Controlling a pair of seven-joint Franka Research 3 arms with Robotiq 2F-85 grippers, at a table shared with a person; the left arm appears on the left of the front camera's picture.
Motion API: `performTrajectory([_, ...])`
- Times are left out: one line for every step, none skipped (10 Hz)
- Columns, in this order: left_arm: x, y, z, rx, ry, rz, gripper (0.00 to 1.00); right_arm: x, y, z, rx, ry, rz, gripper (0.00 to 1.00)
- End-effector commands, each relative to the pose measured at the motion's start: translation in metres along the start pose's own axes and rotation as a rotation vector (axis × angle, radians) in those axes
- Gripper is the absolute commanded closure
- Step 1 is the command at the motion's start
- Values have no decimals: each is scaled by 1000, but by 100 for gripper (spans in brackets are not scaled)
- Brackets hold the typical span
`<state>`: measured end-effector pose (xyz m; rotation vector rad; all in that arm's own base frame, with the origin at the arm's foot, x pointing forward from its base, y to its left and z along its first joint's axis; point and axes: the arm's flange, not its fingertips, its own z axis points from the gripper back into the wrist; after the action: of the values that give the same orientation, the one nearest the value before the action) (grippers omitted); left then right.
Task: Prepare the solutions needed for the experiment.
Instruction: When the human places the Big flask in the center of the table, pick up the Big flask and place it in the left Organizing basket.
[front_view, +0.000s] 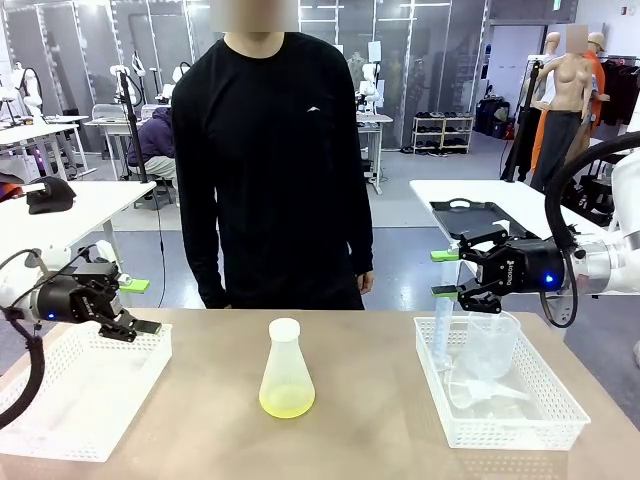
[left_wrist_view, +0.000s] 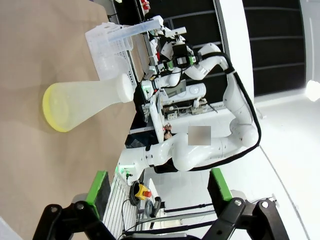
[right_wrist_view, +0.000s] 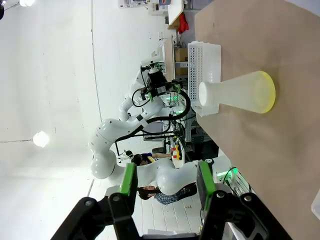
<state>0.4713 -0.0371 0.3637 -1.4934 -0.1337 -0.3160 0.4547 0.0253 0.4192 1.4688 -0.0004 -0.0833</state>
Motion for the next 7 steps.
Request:
performTrajectory([14, -21, -27, 40, 43, -244, 0, -1, 0, 1, -4, 5, 2, 39])
performTrajectory([21, -31, -38, 83, 71, -376, 0, -1, 0, 1, -4, 5, 2, 39])
performTrajectory([30, -37, -49, 92, 102, -454, 0, -1, 0, 1, -4, 5, 2, 39])
performTrajectory([38, -42, -58, 111, 135, -552, 0, -1, 0, 1, -4, 5, 2, 39])
performTrajectory([49, -43, -64, 154, 154, -619, 0, -1, 0, 1, -4, 5, 2, 39])
performTrajectory([60, -41, -66, 158, 181, -663, 0, -1, 0, 1, -4, 5, 2, 39])
performTrajectory([68, -36, -61, 165, 236, -645, 0, -1, 0, 1, -4, 5, 2, 39])
